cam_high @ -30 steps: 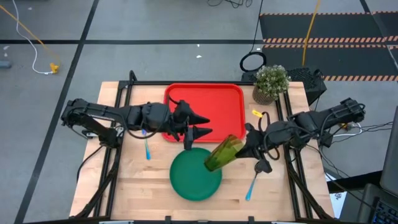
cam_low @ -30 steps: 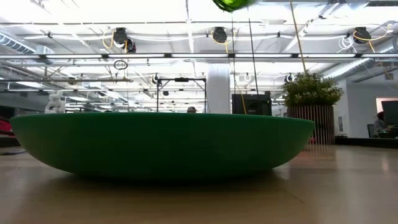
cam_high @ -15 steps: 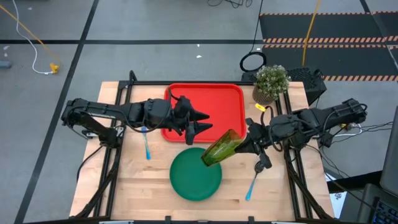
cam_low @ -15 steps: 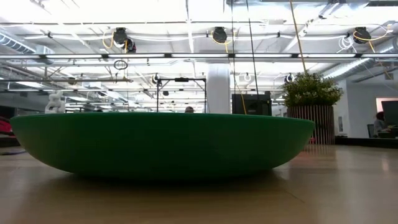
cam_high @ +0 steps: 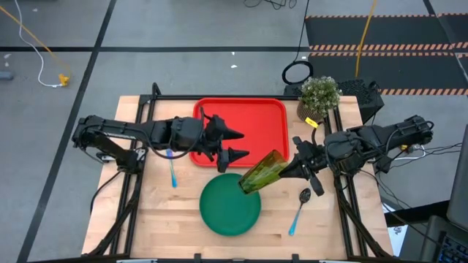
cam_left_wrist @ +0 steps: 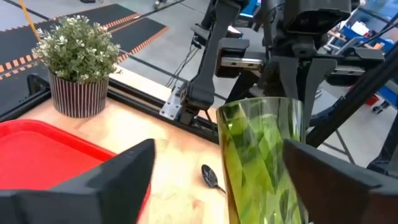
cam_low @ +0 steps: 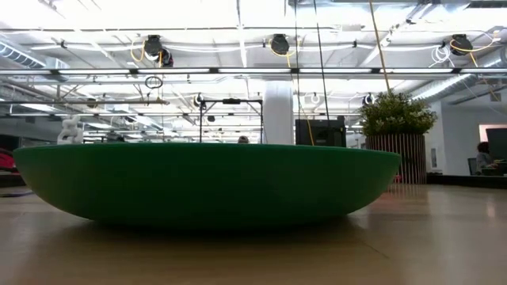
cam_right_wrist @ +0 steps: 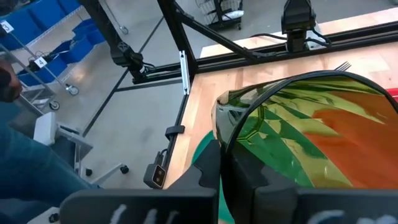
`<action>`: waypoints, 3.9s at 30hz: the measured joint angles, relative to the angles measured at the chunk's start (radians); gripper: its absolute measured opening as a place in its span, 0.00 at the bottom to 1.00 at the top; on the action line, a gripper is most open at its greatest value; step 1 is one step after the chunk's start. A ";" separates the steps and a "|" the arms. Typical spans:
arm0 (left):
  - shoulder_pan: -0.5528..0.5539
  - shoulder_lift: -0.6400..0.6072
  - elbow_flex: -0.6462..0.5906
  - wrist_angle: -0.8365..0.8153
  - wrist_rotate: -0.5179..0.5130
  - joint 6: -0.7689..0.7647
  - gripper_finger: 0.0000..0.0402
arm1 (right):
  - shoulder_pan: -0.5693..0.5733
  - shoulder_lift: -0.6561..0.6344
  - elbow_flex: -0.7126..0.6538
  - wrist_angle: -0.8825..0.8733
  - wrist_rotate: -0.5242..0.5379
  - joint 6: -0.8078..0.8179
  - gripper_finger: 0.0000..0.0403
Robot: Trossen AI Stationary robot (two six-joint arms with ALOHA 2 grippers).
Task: Pick and place plate/cup/fork/spoon on tray
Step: Put the green glass on the orange serving tray
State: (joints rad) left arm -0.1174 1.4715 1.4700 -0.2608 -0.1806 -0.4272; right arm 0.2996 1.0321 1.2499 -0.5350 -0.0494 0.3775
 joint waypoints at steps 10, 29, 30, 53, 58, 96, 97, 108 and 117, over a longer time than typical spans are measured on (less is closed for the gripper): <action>0.000 0.000 0.000 -0.094 0.024 0.098 0.93 | -0.020 0.000 0.000 0.000 -0.002 0.000 0.01; -0.002 0.000 -0.089 -0.082 0.069 0.065 0.99 | -0.032 0.000 0.000 0.015 0.000 0.001 0.01; -0.003 0.000 -0.090 -0.080 0.083 0.057 0.99 | -0.032 0.000 0.000 0.016 0.001 0.001 0.01; -0.029 0.003 -0.093 -0.060 0.125 -0.011 0.99 | -0.066 0.000 0.000 0.082 0.154 -0.076 0.01; -0.026 0.031 -0.095 -0.057 0.124 0.004 0.99 | -0.086 0.000 0.000 0.137 0.154 -0.094 0.01; -0.001 0.058 -0.093 0.048 0.128 0.005 0.78 | -0.091 0.000 0.000 0.170 0.151 -0.129 0.01; -0.001 0.058 -0.093 0.053 0.128 0.005 0.78 | -0.091 0.000 0.000 0.175 0.151 -0.129 0.01; -0.001 0.058 -0.093 0.226 0.128 0.003 0.79 | -0.091 -0.078 0.000 0.239 0.186 -0.114 0.27; 0.001 0.058 -0.093 0.365 0.128 0.052 0.79 | -0.091 -0.155 0.000 0.363 0.267 -0.102 0.59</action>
State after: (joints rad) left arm -0.1163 1.5291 1.3773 0.1045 -0.0527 -0.3755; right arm 0.2089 0.8772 1.2499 -0.1719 0.2177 0.2756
